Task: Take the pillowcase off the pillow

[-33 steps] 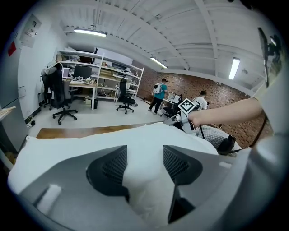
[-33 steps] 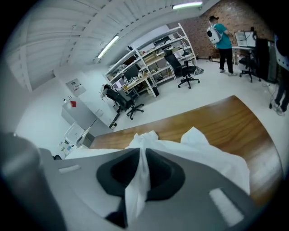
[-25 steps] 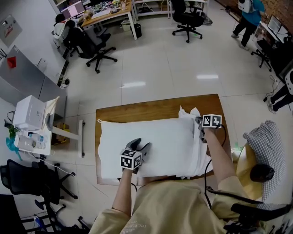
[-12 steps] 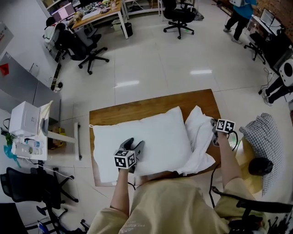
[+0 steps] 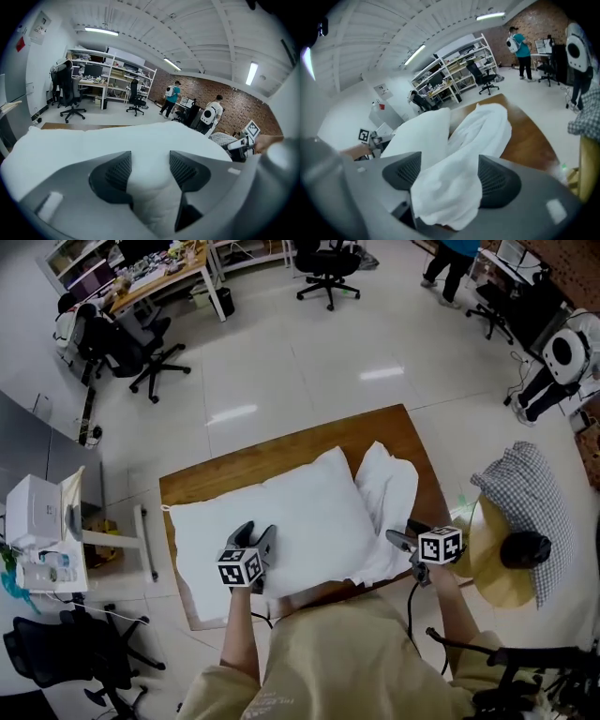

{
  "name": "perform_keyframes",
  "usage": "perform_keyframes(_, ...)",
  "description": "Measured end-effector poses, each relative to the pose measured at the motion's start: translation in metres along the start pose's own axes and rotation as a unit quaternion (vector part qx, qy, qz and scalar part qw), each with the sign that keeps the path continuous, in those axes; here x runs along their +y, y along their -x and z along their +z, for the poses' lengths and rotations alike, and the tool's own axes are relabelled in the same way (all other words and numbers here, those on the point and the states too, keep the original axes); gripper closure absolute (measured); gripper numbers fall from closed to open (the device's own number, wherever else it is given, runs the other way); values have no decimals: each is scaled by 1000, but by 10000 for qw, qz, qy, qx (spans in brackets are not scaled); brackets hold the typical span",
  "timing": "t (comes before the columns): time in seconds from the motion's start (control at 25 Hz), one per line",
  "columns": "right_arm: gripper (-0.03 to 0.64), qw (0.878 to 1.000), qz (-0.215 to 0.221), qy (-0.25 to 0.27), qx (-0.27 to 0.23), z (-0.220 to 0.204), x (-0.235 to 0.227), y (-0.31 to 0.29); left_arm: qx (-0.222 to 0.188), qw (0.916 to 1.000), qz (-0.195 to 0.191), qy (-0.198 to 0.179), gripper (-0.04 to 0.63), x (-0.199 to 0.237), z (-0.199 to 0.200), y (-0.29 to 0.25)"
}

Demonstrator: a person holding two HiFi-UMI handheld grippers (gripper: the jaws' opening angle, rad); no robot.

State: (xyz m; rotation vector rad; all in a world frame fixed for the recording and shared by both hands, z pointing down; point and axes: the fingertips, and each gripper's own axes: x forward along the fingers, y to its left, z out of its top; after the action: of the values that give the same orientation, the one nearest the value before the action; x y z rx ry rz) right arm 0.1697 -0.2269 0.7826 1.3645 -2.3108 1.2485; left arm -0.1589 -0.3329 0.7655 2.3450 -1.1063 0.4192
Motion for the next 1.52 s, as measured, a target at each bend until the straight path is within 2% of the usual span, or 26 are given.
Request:
perform_keyframes(0.2, 253, 9975, 55, -318, 631, -63, 39, 4, 16, 9999, -82, 123, 348, 4, 26, 10)
perform_keyframes(0.36, 255, 9950, 216, -465, 859, -119, 24, -10, 29, 9999, -122, 70, 350, -3, 18, 6)
perform_keyframes(0.44, 271, 9941, 164, -611, 881, -132, 26, -23, 31, 9999, -134, 56, 350, 1, 19, 11)
perform_keyframes(0.56, 396, 9922, -128, -1052, 659, -132, 24, -29, 34, 9999, -133, 56, 350, 1, 23, 17)
perform_keyframes(0.68, 575, 9925, -291, -1063, 524, -143, 0, -21, 21, 9999, -107, 36, 350, -8, 12, 14)
perform_keyframes(0.84, 603, 9891, -715, -1202, 457, -124, -25, 5, 45, 9999, -125, 75, 350, -5, 32, 17)
perform_keyframes(0.96, 606, 9792, -1330, -1500, 308, -99, -83, 42, 77, 9999, -119, 78, 350, -4, 50, 10)
perform_keyframes(1.08, 606, 9731, -1668, -1578, 187, -97, -130, 69, 54, 9999, -93, 14, 350, -3, 35, 11)
perform_keyframes(1.2, 603, 9761, -1707, -1327, 202, -103, -154, 73, 12, 10000, -53, -49, 350, -6, 7, 10)
perform_keyframes(1.28, 583, 9746, -2015, -895, 393, -95, -159, 77, -22, 10000, -32, -54, 350, -9, 6, 10)
perform_keyframes(1.4, 445, 9596, -2757, 225, 517, -77, -161, 85, -150, 9999, -45, -46, 348, -14, 10, 17)
perform_keyframes(1.48, 288, 9555, -2891, 527, 244, -51, -146, 91, -316, 9995, -55, -39, 348, -18, 20, 25)
perform_keyframes(1.52, 243, 9565, -2857, 590, 95, -35, -136, 94, -428, 9991, -44, -40, 348, -20, 27, 30)
